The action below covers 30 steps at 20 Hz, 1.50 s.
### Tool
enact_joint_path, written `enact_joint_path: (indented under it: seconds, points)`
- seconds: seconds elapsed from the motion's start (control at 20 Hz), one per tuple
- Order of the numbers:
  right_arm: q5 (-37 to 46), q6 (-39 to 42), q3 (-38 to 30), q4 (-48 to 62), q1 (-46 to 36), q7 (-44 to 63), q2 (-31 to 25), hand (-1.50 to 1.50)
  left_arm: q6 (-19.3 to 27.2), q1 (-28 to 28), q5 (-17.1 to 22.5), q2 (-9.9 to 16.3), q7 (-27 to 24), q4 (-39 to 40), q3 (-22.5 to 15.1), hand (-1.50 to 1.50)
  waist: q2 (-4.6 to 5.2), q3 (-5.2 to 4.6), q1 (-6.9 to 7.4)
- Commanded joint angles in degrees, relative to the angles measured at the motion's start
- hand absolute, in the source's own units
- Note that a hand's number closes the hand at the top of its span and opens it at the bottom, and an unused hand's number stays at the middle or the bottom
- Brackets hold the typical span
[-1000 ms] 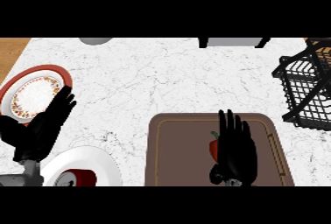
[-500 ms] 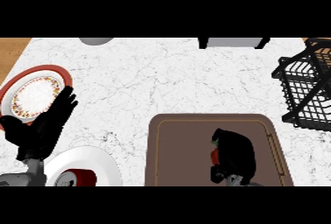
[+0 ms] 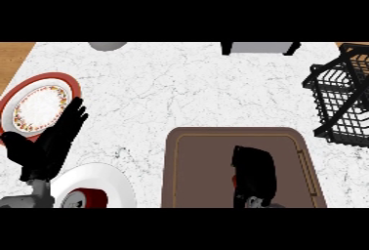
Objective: Pick the bell pepper from the tray and place it in the tiered basket
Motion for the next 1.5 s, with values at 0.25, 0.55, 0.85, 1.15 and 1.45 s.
enact_joint_path:
  seconds: [0.25,0.55,0.85,1.15,1.45]
  points:
    - [-8.6,-7.3,-15.3,-3.8,3.4,-23.0,-25.3,1.5,1.4,1.7,0.3,-0.5,1.2,-1.2,1.1,0.0,0.91,1.04,-3.37]
    - [-19.8,-14.8,-27.1,-4.2,0.6,-36.1,-30.1,1.5,1.6,1.9,0.5,-0.1,1.1,-1.3,2.0,0.0,0.2,1.69,-4.66]
    - [-38.7,-16.1,-38.2,-4.4,-2.7,-50.4,-30.6,1.5,1.9,2.3,0.6,0.2,0.8,-1.0,3.1,0.0,-0.3,1.61,-4.94]
    - [-55.3,-6.7,-49.8,3.7,-3.1,-65.9,-38.2,1.5,1.4,3.0,0.9,-0.1,0.8,-1.3,2.6,0.0,0.15,1.2,-4.65]
    - [-67.2,10.1,-60.5,19.9,-5.8,-80.0,-51.8,1.5,0.6,1.8,0.3,-0.5,0.3,-1.6,1.1,0.0,0.95,0.71,-1.37]
